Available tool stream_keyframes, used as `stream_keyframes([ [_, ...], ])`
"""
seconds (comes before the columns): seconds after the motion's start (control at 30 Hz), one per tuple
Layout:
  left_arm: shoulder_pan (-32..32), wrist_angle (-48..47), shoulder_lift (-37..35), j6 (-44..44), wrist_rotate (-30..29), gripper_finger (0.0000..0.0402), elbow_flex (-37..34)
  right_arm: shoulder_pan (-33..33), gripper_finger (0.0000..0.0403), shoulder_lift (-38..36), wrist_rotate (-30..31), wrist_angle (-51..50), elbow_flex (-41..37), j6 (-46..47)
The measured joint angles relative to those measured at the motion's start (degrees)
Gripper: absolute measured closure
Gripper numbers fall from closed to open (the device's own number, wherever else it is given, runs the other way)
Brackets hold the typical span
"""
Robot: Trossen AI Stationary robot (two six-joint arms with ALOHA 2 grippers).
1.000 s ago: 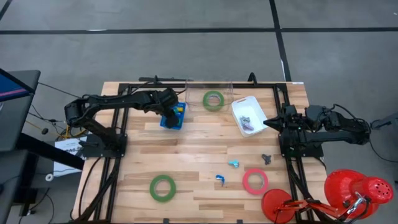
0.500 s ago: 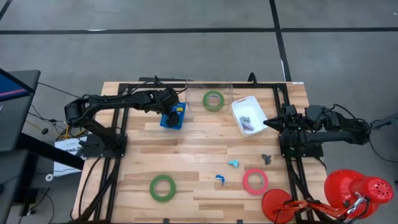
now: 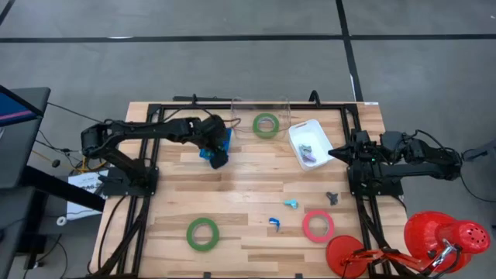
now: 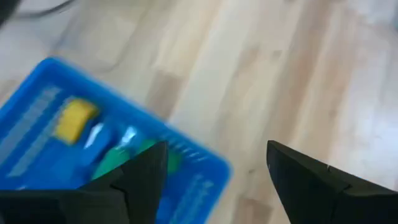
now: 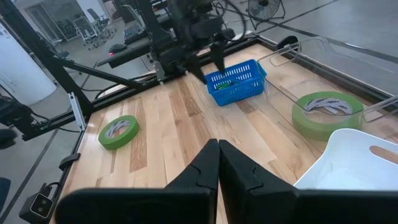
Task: Pick and place Stapler, Stapler remover, tape
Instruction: Put the black staple remover into the white bin
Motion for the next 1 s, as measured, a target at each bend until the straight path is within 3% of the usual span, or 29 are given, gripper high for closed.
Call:
stream_keyframes([
  [0.53,-20.5,17.3,0.0,-1.7,-1.4,0.0156,0.0,0.0,0.0403,0.2,-0.2,0.6,0.0,-0.2],
  [0.73,-23.8,21.9,0.0,-3.0,-3.4,0.0163,0.0,0.0,0.0403,1.1,-0.2,4.7,0.0,-2.5],
  [1.0,-23.8,22.2,0.0,-3.0,-4.6,0.0171,0.0,0.0,0.0403,3.7,-0.2,10.3,0.1,-5.0],
])
